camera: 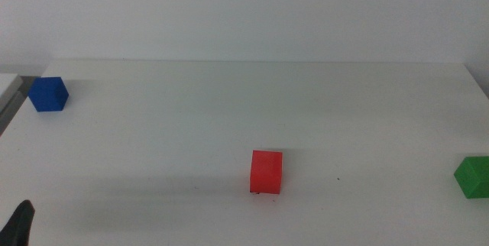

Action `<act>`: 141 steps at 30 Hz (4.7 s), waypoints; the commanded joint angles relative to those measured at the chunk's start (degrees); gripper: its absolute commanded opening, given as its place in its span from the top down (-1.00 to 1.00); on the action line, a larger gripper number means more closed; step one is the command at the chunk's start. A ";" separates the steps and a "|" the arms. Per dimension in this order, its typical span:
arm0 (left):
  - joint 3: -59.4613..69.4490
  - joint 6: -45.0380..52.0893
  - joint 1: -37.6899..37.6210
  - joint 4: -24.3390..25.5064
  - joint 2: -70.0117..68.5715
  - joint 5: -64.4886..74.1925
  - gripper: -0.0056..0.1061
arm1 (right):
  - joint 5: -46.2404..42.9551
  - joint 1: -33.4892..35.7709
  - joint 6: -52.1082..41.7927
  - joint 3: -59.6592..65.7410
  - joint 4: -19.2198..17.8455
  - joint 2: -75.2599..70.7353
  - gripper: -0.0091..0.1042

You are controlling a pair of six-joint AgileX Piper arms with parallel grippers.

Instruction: Stack red cubes first, then green, then blue cubes in a specific spot.

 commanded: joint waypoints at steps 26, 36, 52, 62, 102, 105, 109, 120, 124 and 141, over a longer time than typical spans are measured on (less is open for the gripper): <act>0.03 -0.03 0.00 -0.13 -0.20 -0.78 -0.78 | -18.54 -6.29 -19.74 0.30 8.02 24.02 -0.04; 0.03 -0.03 0.00 -0.13 -0.20 -0.78 -0.78 | -2.21 12.21 16.59 -9.45 -8.03 15.29 0.81; 0.03 -0.03 0.00 -0.13 -0.20 -0.78 -0.78 | 11.05 47.70 40.23 -41.53 -8.06 34.86 0.71; 0.03 -0.03 0.00 -0.13 -0.20 -0.78 -0.78 | 11.13 49.56 43.49 -42.32 -8.06 39.77 0.71; 0.03 -0.03 0.00 -0.13 -0.20 -0.78 -0.78 | 9.93 50.78 46.84 -41.43 -8.34 42.71 -0.32; 0.03 -0.03 0.00 -0.13 -0.20 -0.78 -0.78 | 9.93 50.78 46.84 -41.43 -8.22 42.71 -0.37; 0.03 -0.03 0.00 -0.13 -0.20 -0.78 -0.78 | 11.95 52.10 45.53 -41.43 -9.14 38.50 -0.37; 0.03 -0.03 0.00 -0.13 -0.20 -0.78 -0.78 | 16.77 58.75 43.03 -38.36 -18.52 16.68 -0.37; 0.03 -0.03 0.00 -0.13 -0.20 -0.78 -0.78 | 16.44 59.16 36.63 -28.82 -18.58 4.19 -0.37; 0.03 -0.03 0.00 -0.13 -0.20 -0.78 -0.78 | 5.31 56.89 -1.48 -12.61 -3.63 -33.97 -0.37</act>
